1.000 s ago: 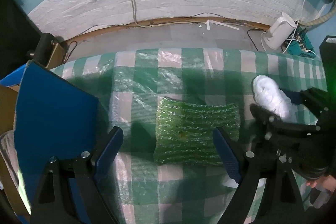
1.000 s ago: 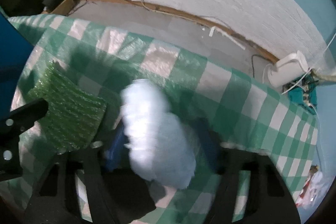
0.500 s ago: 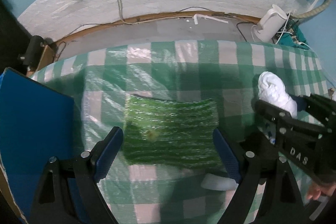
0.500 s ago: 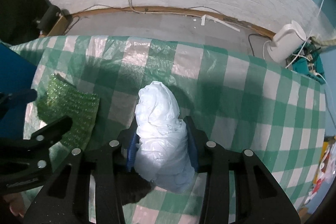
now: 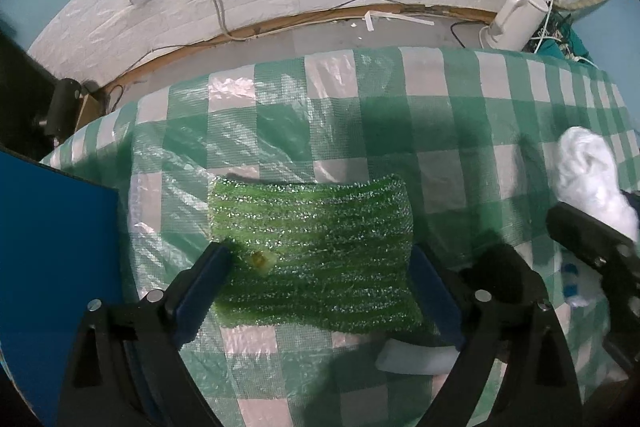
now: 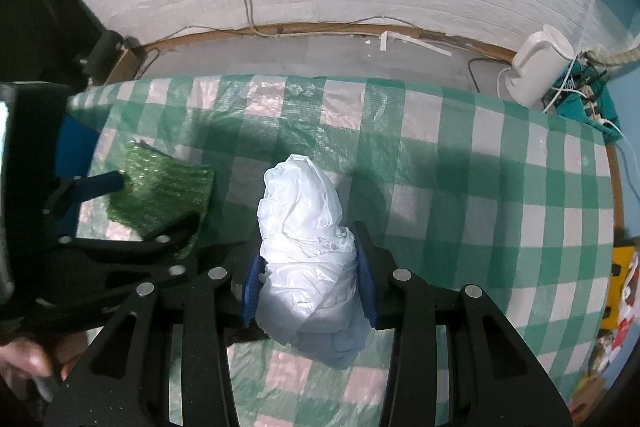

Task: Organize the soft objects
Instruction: 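Lift and carry the white bundle and grass mat toward the box with both tools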

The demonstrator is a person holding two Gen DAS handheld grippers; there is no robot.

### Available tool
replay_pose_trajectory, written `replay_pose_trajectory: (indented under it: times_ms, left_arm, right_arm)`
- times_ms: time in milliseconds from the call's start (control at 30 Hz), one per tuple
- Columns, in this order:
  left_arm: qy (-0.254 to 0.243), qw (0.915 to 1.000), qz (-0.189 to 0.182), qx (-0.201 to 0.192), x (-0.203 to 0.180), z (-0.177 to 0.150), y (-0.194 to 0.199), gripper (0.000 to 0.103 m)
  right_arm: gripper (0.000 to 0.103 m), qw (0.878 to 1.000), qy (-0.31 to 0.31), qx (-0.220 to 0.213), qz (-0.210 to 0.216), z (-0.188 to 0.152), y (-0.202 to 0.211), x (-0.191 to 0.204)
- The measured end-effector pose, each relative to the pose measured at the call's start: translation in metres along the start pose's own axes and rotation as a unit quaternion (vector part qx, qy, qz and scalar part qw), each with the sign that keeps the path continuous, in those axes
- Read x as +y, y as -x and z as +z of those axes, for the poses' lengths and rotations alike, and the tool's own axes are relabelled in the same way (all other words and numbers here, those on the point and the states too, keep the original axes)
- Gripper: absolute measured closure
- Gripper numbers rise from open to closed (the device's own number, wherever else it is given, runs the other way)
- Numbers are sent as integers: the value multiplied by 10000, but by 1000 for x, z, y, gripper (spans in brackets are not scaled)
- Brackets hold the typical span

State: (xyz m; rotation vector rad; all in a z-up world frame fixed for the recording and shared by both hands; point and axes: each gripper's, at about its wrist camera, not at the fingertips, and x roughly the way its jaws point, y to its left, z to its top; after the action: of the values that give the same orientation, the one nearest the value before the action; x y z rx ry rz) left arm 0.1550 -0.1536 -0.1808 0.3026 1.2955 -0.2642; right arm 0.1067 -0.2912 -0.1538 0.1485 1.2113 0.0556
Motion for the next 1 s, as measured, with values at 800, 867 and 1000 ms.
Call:
replay_pose_trajectory:
  times_ms: [800, 867, 1000]
  left_arm:
    - [-52, 9994, -22, -335, 4, -20, 25, 88]
    - [-26, 9992, -16, -407, 6, -25, 32, 88]
    - [17, 9988, 48, -480, 11, -33, 44, 88]
  right_arm:
    - [64, 9993, -38, -242, 282, -19, 45, 18]
    - [64, 9991, -48, -274, 311, -20, 49, 19]
    - [64, 9986, -38, -358, 377, -22, 59, 23]
